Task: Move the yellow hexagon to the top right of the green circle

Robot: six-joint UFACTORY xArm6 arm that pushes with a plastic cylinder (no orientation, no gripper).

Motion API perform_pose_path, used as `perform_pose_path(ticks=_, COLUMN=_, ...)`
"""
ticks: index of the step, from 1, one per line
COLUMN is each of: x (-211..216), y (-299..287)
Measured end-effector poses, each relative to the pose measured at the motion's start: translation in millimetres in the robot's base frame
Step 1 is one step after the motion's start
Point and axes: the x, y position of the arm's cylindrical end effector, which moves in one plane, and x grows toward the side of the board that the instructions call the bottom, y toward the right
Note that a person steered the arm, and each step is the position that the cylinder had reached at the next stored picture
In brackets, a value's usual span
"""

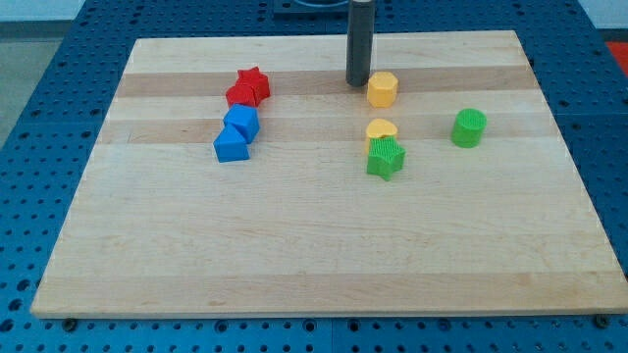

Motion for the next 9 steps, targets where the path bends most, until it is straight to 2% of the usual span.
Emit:
perform_pose_path(ticks=1, x=19, y=2)
perform_pose_path(ticks=2, x=21, y=26)
perform_pose_path(ticks=5, x=24, y=99)
perform_pose_path(ticks=9, x=14, y=135)
